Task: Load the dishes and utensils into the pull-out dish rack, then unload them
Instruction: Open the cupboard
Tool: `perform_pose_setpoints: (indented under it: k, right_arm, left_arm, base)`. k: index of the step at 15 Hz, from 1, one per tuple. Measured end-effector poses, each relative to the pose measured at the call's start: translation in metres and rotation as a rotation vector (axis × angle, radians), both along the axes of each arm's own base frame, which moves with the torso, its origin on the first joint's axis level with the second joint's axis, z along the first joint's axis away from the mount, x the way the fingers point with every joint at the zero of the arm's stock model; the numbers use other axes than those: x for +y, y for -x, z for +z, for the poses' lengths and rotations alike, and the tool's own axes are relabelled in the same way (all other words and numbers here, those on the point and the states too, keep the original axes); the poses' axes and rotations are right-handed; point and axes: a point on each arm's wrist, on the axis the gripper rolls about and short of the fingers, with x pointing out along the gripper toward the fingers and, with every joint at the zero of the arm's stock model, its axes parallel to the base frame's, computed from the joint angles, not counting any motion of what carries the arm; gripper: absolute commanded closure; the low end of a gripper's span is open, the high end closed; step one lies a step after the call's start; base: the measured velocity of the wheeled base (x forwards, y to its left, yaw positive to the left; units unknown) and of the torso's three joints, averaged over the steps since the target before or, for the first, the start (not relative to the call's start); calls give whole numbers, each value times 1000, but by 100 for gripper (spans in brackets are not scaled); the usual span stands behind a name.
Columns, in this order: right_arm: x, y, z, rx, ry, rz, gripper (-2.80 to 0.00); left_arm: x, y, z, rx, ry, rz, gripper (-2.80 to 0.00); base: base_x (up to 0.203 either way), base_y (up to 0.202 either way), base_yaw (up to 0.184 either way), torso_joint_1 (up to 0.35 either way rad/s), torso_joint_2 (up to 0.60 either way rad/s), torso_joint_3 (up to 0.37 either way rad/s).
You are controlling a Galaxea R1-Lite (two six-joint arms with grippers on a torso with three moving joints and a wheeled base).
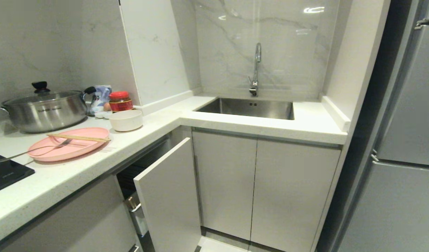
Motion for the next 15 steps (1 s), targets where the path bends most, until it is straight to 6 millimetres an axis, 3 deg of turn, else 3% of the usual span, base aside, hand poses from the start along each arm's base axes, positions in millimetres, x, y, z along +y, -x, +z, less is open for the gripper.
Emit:
perform_pose_setpoints:
  k: [3, 5, 7, 10, 11, 13, 15]
  right_arm:
    - [0, 0, 0, 0, 0, 0, 0]
    - [0, 0, 0, 0, 0, 0, 0]
    - [0, 0, 0, 0, 0, 0, 0]
    - [0, 0, 0, 0, 0, 0, 0]
    - [0, 0, 0, 0, 0, 0, 0]
    - [0, 0, 0, 0, 0, 0, 0]
    - [0, 0, 0, 0, 0, 0, 0]
  left_arm:
    - [0, 0, 1, -3, 11, 2, 0]
    - [0, 6, 18, -51, 12, 1, 0]
    - [0, 23, 57, -132, 10, -1, 0]
    - [0, 53, 135, -243, 9, -16, 0]
    - [1, 55, 157, -248, 10, -27, 0]
    - [2, 43, 201, -232, 11, -43, 0]
    - [1, 14, 240, -190, 13, -54, 0]
  base:
    - [0, 0, 0, 0, 0, 0]
    - [0, 0, 0, 0, 0, 0]
    - [0, 0, 0, 0, 0, 0]
    - [0, 0, 0, 0, 0, 0]
    - [0, 0, 0, 0, 0, 0]
    - [0, 0, 0, 0, 0, 0]
    - [0, 0, 0, 0, 0, 0]
